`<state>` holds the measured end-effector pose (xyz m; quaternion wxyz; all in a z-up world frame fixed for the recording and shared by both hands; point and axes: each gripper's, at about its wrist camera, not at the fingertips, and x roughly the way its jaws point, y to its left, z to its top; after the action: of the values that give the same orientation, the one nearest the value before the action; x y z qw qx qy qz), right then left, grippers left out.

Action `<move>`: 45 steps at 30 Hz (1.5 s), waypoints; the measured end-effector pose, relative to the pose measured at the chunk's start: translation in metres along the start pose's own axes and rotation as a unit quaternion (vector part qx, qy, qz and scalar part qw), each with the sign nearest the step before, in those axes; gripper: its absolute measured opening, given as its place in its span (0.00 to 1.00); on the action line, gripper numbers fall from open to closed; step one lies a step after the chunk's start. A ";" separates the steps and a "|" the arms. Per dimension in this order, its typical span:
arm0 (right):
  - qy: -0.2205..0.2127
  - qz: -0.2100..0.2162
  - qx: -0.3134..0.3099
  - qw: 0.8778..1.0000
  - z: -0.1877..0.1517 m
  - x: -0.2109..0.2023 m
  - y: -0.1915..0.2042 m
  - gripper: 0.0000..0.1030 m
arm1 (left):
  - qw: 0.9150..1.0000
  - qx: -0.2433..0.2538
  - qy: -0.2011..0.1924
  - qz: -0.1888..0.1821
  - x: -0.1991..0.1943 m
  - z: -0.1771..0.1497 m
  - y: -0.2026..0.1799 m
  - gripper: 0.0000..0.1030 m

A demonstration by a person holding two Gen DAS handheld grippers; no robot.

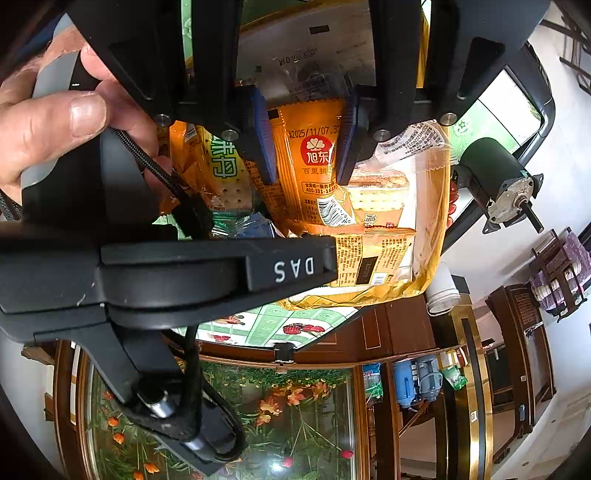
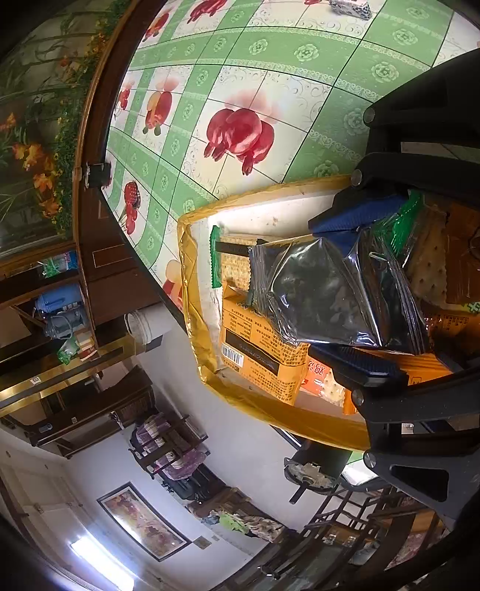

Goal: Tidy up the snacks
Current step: 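Carry the foil bag and orange pack over the tray with both tools, then open both tools to drop the foil bag and orange pack into the tray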

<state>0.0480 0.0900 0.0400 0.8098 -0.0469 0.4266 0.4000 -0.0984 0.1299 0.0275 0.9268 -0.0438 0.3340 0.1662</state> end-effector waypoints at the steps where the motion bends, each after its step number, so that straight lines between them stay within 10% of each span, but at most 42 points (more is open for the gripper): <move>1: -0.001 -0.002 -0.003 1.000 -0.001 0.000 0.001 0.59 | 1.000 0.001 0.000 0.001 0.001 0.000 0.000 0.29; 45: -0.052 0.016 -0.024 0.998 -0.007 -0.051 0.006 0.65 | 0.999 0.017 -0.020 0.030 -0.007 -0.003 -0.005 0.42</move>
<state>0.0229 0.0604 0.0745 0.8228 -0.0385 0.3750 0.4253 -0.1041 0.1225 0.0296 0.9284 -0.0148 0.3196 0.1890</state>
